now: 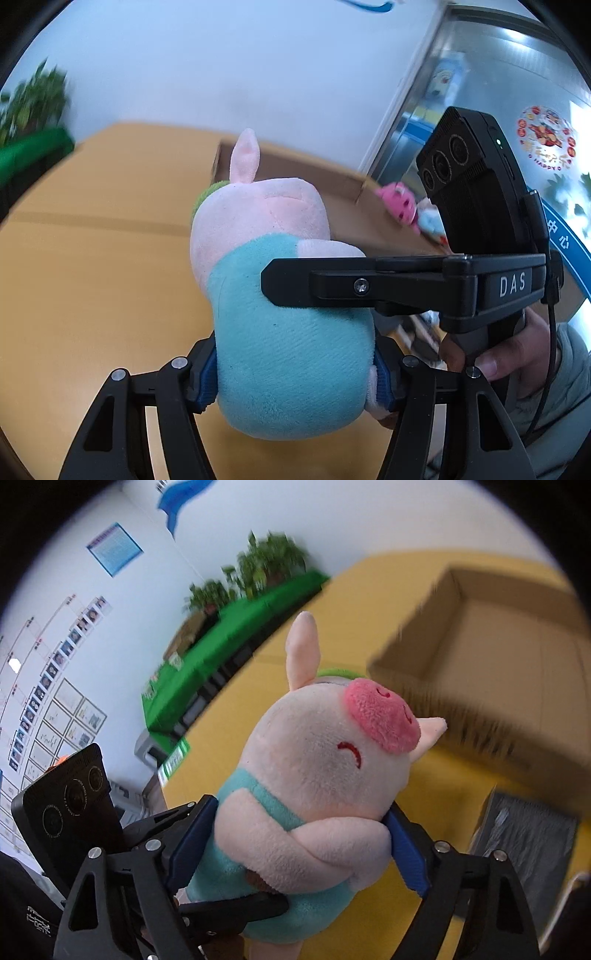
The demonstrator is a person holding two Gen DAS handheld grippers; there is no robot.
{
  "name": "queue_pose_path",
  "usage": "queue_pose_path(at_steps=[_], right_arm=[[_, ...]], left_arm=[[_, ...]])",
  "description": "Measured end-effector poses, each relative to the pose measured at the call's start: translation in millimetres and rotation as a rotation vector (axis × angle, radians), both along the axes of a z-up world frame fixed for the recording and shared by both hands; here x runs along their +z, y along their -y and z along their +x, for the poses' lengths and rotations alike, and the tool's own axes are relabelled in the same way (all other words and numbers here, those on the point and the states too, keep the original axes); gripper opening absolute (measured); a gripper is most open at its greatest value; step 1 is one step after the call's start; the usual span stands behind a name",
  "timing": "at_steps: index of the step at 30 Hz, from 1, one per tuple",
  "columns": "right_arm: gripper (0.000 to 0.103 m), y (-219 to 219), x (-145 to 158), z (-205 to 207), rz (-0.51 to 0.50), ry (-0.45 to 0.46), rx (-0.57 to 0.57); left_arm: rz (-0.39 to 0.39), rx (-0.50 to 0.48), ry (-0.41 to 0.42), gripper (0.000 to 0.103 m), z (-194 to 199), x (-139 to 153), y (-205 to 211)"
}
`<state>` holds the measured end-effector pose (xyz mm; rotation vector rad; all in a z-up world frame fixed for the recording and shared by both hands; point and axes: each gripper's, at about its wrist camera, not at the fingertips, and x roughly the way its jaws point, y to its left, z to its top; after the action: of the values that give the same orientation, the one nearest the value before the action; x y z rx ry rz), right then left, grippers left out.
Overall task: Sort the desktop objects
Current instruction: 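Carry the pink-and-teal plush pig in the left gripper and release it into the cardboard box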
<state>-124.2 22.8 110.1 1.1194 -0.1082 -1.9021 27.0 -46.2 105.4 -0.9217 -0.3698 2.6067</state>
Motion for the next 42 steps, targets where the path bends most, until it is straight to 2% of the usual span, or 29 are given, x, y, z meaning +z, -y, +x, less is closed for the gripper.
queue_pose_path(at_steps=[2, 5, 7, 8, 10, 14, 15, 16, 19, 22, 25, 29, 31, 34, 36, 40, 42], right_arm=[[0.085, -11.0, 38.5, -10.6, -0.062, -0.105, -0.030], [0.085, -27.6, 91.8, -28.0, -0.123, -0.243, -0.061], [0.085, -36.2, 130.7, -42.8, -0.159, -0.340, -0.073], [0.085, -39.9, 149.2, -49.7, -0.175, -0.389, -0.075], [0.085, -43.9, 180.0, -65.7, -0.199, -0.471, -0.077], [0.085, -49.7, 203.7, -105.2, -0.245, -0.522, -0.062], [0.085, -50.7, 202.2, -114.9, -0.254, -0.518, -0.056], [0.085, -55.7, 200.6, -125.3, -0.265, -0.508, -0.052], [0.085, -58.2, 179.7, -172.8, -0.303, -0.442, -0.035], [0.085, -63.1, 147.0, -216.5, -0.336, -0.392, -0.018], [0.085, -58.1, 104.5, -258.6, -0.373, -0.318, -0.017], [0.084, -55.2, 33.7, -312.9, -0.429, -0.163, -0.048], [0.083, -54.8, -1.2, -332.4, -0.431, -0.092, -0.067], [0.083, -56.0, -51.0, -347.0, -0.395, -0.001, -0.093], [0.083, -58.2, -70.7, -348.9, -0.357, 0.033, -0.100], [0.080, -61.6, -91.1, -351.5, -0.311, 0.093, -0.108], [0.080, -64.7, -95.7, -349.3, -0.310, 0.108, -0.103]], left_arm=[[-0.027, -0.012, -0.081, 0.062, -13.5, 31.8, -4.2], [-0.081, -0.035, -0.241, 0.062, -42.9, 95.8, -15.2], [-0.117, -0.045, -0.317, 0.062, -60.3, 125.9, -23.3], [-0.134, -0.053, -0.333, 0.062, -93.6, 136.1, -27.5], [-0.148, -0.051, -0.394, 0.062, -119.6, 164.5, -21.2], [-0.194, -0.046, -0.409, 0.062, -162.8, 134.7, -34.6], [-0.210, -0.041, -0.421, 0.062, -167.6, 134.8, -29.9], [-0.232, -0.034, -0.435, 0.062, -171.5, 145.4, -48.4], [-0.287, -0.019, -0.404, 0.062, -198.0, 137.4, -61.1], [-0.302, -0.005, -0.319, 0.062, -248.6, 114.3, -50.2], [-0.322, 0.005, -0.224, 0.062, -301.0, 85.8, -45.6], [-0.347, -0.001, -0.058, 0.062, -364.7, 27.7, -42.1], [-0.360, -0.006, 0.020, 0.062, -384.6, 6.0, -43.8], [-0.356, -0.025, 0.138, 0.062, -413.8, -32.0, -41.7], [-0.345, -0.029, 0.189, 0.062, -424.4, -46.8, -40.0], [-0.405, -0.005, 0.252, 0.069, -426.4, -53.7, -54.0], [-0.439, 0.006, 0.273, 0.072, -431.7, -45.0, -54.6]])
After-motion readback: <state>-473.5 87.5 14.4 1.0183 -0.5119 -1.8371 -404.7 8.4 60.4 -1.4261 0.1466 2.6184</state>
